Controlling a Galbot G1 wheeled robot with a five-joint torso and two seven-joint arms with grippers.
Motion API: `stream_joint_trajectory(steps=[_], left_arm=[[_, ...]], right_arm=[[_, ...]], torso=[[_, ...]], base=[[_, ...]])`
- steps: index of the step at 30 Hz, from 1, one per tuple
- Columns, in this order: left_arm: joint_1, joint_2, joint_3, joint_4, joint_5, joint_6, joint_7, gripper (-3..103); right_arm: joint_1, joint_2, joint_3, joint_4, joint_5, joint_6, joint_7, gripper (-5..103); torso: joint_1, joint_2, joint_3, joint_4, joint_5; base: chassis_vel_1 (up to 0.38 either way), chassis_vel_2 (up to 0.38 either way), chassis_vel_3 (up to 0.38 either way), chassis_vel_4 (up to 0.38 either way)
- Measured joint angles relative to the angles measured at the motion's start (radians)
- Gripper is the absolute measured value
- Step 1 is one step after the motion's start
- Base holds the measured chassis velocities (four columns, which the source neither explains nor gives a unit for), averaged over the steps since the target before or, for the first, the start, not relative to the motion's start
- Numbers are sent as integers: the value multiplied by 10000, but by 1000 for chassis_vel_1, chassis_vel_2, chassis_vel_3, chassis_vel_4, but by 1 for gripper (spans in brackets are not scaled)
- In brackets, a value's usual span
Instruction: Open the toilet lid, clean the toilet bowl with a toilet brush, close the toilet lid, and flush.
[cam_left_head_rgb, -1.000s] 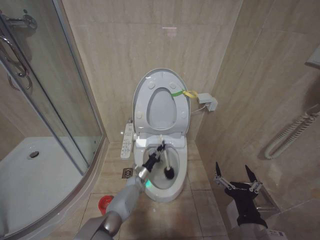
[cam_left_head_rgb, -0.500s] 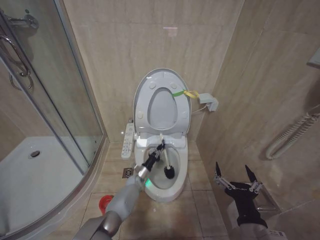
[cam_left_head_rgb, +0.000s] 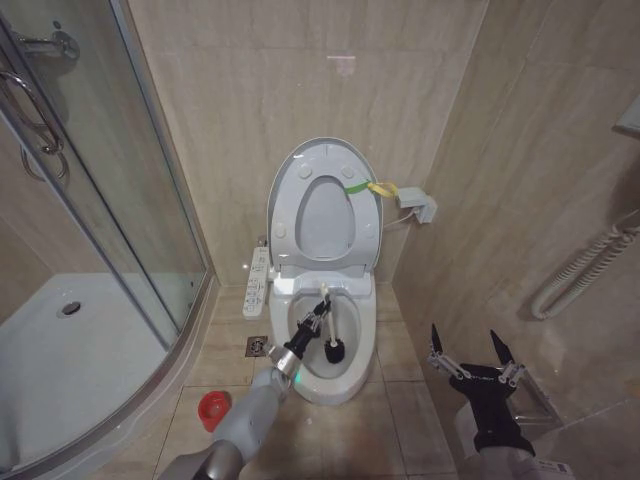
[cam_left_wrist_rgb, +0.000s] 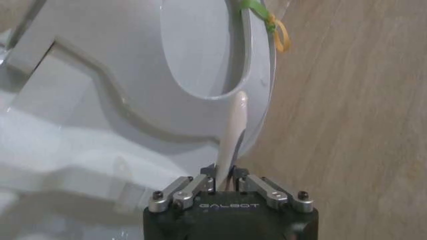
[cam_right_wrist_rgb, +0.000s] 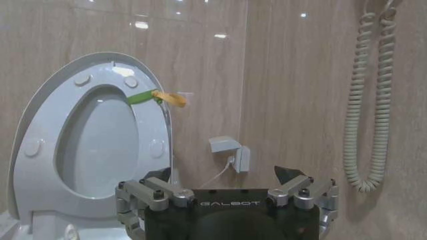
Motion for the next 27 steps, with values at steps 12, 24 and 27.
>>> stream_joint_trajectory(steps=[12,24,27], left_arm=[[-920,-58,-130,-432,-471,73,-237,15],[-159,0,-35,210,-186,144,40,15],[-181,85,-10,178,-157,152,40,15]], right_arm=[[0,0,0,0,0,0,0,100],[0,0,0,0,0,0,0,100],[1,0,0,0,0,0,0,100]], torso=[[4,-1,3,-8,4],[-1,1,-3,-4,2],[0,0,-1,-3,4]], base=[[0,0,0,0],[0,0,0,0],[0,0,0,0]])
